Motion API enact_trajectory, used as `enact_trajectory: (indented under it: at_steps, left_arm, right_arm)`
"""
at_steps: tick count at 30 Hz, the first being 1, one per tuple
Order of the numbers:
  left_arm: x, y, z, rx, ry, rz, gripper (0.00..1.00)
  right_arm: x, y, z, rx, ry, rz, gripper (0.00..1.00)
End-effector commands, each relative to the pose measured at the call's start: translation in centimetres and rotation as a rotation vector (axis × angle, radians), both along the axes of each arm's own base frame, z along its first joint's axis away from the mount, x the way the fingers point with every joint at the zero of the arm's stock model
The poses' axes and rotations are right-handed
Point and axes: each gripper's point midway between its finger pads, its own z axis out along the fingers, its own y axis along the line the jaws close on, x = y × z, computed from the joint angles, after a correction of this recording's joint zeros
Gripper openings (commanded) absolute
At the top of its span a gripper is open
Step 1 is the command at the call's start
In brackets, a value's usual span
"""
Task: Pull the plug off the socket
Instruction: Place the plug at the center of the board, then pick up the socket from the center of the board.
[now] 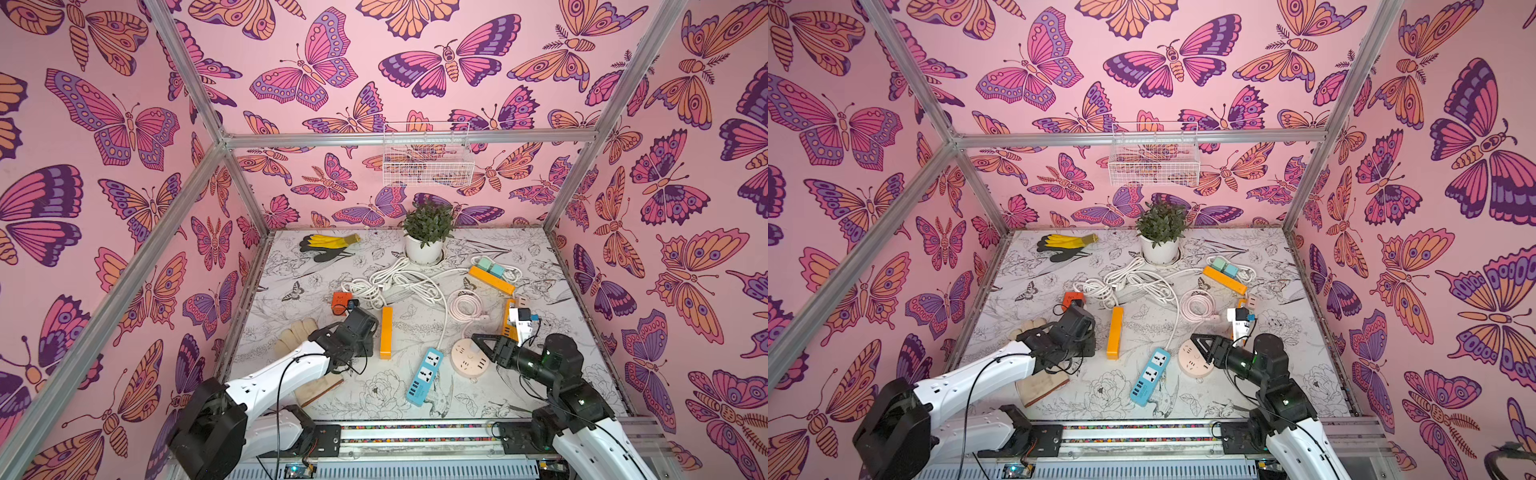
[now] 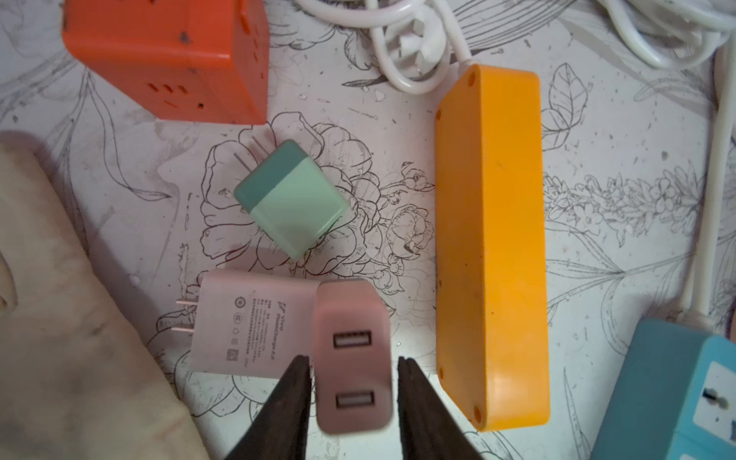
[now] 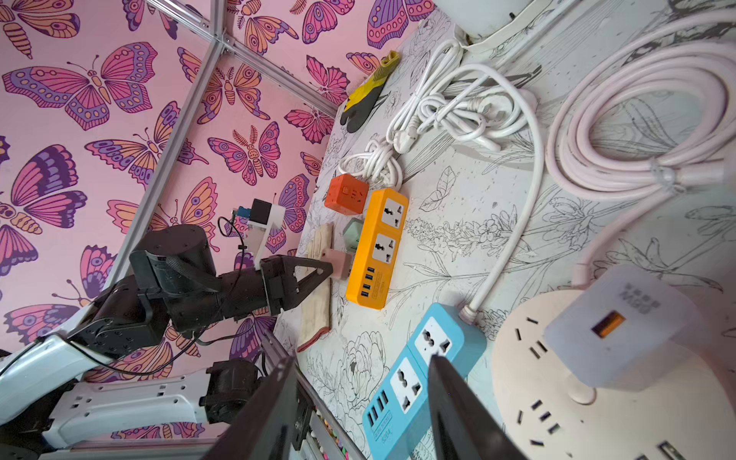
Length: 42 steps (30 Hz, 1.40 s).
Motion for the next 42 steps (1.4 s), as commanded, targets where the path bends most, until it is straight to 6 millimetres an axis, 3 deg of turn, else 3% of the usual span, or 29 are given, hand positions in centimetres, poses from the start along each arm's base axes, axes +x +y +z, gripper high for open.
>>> enact_trajectory:
  at_steps: [1,6,11,15,19,24,28,33,39,42]
  left_arm:
    - [-0.1,0.5,-0.6,0.001,0.004,0.017,0.48]
    - [-0.2,0.6,0.4,-0.022,-0.019,0.013,0.50]
    - [-1.0,-1.4,4.5,-0.172,-0.089,-0.095,0.52]
    - [-3.2,-6.0,9.0,-0.422,-0.173,-0.365,0.55]
    - [-6.2,-10.6,11.0,-0.610,-0.226,-0.549,0.60]
    - [-9.8,-16.5,9.9,-0.456,-0.375,-0.824,0.75]
    - [-11.5,-20.6,8.8,-0.299,-0.560,-1.035,0.87]
    - [-10.5,-24.0,7.1,-0.174,-0.694,-1.121,0.98]
    - [-9.2,-27.3,4.8,-0.128,-0.756,-1.153,1.00]
    - [-8.2,-28.1,3.3,-0.123,-0.800,-1.106,1.00]
  right_arm:
    - [-0.1,-0.2,0.4,-0.047,-0.007,-0.002,0.57]
    - [-0.2,-0.3,0.5,-0.085,0.011,0.013,0.57]
    - [-0.7,-0.5,1.2,-0.140,0.001,0.031,0.57]
    - [-0.8,-0.9,1.3,-0.182,-0.004,0.027,0.57]
    - [-0.8,-1.4,0.2,-0.224,0.043,0.014,0.57]
    - [-0.6,-2.7,-1.5,-0.327,0.119,-0.032,0.56]
    - [-0.4,-3.7,-1.8,-0.387,0.161,-0.077,0.57]
    - [0.3,-4.3,-1.6,-0.429,0.202,-0.116,0.58]
    - [1.1,-3.6,-0.8,-0.417,0.166,-0.090,0.60]
    - [1.4,-3.3,-0.6,-0.394,0.141,-0.091,0.64]
